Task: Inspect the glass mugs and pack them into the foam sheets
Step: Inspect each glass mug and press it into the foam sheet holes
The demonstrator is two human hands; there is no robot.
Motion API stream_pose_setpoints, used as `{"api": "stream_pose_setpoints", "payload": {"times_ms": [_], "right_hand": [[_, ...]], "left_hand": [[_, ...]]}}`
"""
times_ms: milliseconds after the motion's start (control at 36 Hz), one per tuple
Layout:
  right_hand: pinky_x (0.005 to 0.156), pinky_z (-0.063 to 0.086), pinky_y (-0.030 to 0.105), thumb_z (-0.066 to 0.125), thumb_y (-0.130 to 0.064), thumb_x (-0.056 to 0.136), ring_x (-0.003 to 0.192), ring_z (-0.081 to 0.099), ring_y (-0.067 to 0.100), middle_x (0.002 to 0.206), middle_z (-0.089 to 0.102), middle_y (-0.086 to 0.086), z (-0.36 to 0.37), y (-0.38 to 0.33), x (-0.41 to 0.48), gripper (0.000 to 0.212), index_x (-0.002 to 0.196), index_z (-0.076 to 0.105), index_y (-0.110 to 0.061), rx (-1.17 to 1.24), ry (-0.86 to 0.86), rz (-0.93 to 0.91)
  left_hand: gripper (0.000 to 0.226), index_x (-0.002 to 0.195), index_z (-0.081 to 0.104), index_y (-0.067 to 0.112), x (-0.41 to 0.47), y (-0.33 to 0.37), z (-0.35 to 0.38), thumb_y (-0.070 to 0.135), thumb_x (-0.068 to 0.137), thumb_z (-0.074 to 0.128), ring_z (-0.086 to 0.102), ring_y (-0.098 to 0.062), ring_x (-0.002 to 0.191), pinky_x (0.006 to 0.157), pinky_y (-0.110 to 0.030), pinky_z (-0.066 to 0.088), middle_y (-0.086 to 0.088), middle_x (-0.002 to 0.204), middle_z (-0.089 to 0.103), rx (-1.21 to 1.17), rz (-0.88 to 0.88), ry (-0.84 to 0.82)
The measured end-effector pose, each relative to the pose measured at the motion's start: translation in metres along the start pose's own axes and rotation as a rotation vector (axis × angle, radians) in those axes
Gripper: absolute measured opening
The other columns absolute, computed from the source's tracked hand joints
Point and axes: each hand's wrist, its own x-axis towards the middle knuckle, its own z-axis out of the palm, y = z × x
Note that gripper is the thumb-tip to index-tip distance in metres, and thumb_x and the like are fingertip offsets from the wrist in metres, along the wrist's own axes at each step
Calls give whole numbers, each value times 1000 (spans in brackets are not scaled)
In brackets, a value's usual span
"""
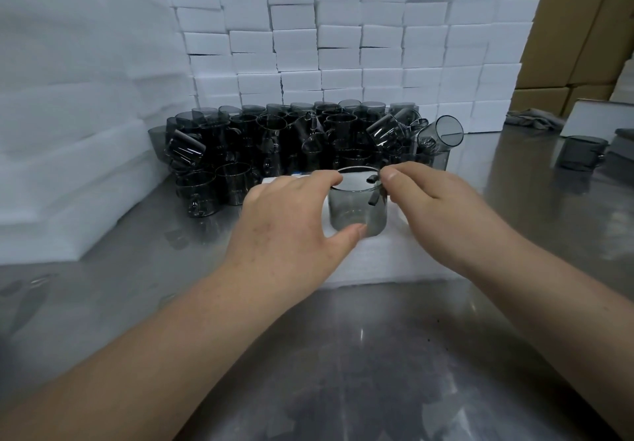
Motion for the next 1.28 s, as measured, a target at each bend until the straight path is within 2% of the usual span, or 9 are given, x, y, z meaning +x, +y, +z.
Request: {"api": "stream_pose_setpoints", "payload": {"times_ms": [83, 250, 417, 528, 584, 639, 723, 1056, 1278], "right_hand": [[84, 45, 36, 26, -63, 74, 91, 55, 5, 84, 58, -29, 0, -1, 0, 36, 82, 54, -42, 2, -5, 5], [89, 44, 38, 30, -57, 75, 98, 54, 11, 88, 59, -17, 0, -2, 0, 31, 87, 53, -41, -20, -13, 23], [88, 45, 38, 28, -55, 76, 96, 55, 12, 84, 57, -18, 0, -2, 0, 44, 94, 62, -35, -37, -11, 11], [88, 44, 37, 31, -51, 82, 98, 54, 10, 78, 54, -25, 0, 0, 1, 40, 98, 64, -34, -29, -24, 16], [88, 43, 36, 34, -48, 85, 97, 54, 10, 76, 52, -28, -1, 0, 1, 34, 93, 64, -34, -19, -29, 20], [88, 43, 36, 36, -46, 87, 97, 54, 10, 76, 54, -26, -1, 1, 2, 27, 77, 60, -37, -10, -34, 25], [89, 44, 37, 39, -43, 89, 96, 55, 10, 79, 57, -21, -1, 2, 3, 29, 65, 55, -39, 3, -32, 33], [89, 44, 37, 41, -37, 91, 97, 55, 13, 96, 64, -11, -2, 1, 3, 27, 68, 55, -37, 10, -57, 43], [90, 44, 37, 41, -39, 91, 96, 56, 13, 92, 63, -14, -2, 0, 3, 28, 67, 55, -39, 5, -71, 47]], "left_hand": [[59, 128, 50, 29, 0, -1, 1, 51, 75, 62, 26, 0, 97, 78, -22, 21, 10, 115, 57, 0, -8, -16], [72, 139, 38, 28, 2, -3, 0, 56, 73, 48, 38, -5, 109, 97, -28, 28, 13, 124, 55, 35, -2, -69], [68, 137, 41, 28, 2, -4, 1, 55, 75, 47, 41, -10, 118, 99, -27, 26, 13, 128, 54, 49, -5, -92], [65, 138, 41, 28, 2, -4, 1, 52, 78, 51, 41, -9, 118, 101, -30, 30, 13, 128, 54, 20, -11, -97], [65, 138, 42, 27, 2, -4, 1, 51, 78, 52, 41, -10, 119, 101, -30, 31, 12, 128, 54, 15, -8, -94], [64, 138, 42, 26, 2, -4, 1, 50, 79, 52, 40, -10, 120, 102, -31, 30, 10, 128, 55, 13, -6, -91], [65, 138, 43, 24, 2, -4, 1, 50, 78, 50, 41, -12, 122, 104, -35, 32, 9, 128, 55, 8, 2, -101], [63, 136, 45, 20, 1, -5, 3, 46, 80, 53, 42, -14, 123, 104, -33, 32, 6, 130, 55, -5, 19, -100], [63, 137, 44, 21, 2, -4, 2, 47, 80, 51, 41, -12, 124, 104, -32, 32, 8, 132, 53, 11, -2, -130]]}}
